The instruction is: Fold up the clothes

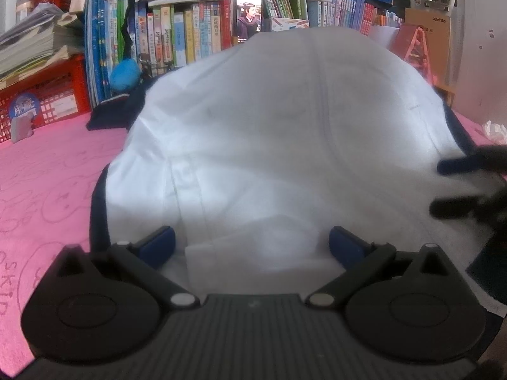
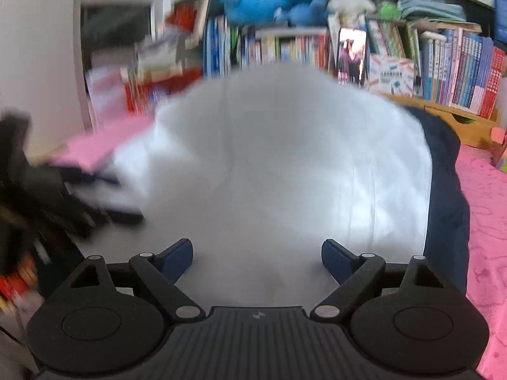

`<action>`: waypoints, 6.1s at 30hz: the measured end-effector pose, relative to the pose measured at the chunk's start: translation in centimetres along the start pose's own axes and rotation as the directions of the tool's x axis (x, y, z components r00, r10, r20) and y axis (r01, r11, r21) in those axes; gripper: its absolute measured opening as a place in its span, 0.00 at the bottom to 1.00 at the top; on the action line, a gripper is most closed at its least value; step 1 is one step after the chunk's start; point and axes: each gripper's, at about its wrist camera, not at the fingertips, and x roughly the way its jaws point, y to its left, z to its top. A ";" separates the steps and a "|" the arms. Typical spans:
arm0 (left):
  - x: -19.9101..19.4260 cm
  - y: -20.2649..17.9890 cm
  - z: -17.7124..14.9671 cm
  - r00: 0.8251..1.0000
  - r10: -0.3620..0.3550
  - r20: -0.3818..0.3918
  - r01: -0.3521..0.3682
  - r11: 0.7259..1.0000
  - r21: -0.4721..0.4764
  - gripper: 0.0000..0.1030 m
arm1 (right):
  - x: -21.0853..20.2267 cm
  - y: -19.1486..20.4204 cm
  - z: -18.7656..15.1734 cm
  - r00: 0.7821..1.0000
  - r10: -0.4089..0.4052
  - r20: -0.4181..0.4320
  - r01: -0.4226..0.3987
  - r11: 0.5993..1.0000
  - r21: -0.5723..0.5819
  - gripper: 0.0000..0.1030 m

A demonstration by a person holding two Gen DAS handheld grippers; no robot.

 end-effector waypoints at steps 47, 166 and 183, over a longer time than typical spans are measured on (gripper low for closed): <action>4.2 3.1 1.0 0.990 -0.141 0.009 0.141 0.981 -0.134 1.00 | 24.3 -7.6 19.1 0.895 -0.132 -0.426 0.241 0.947 0.214 0.26; 4.2 -0.3 3.7 0.993 -0.113 -0.035 0.112 0.994 -0.016 1.00 | 2.9 -16.7 5.5 0.951 -0.309 0.011 0.300 0.931 0.206 0.12; 4.1 -0.7 3.7 0.995 -0.092 -0.041 0.092 0.996 0.001 1.00 | -6.0 -20.1 5.3 0.858 -0.511 -0.059 0.494 0.787 0.368 0.62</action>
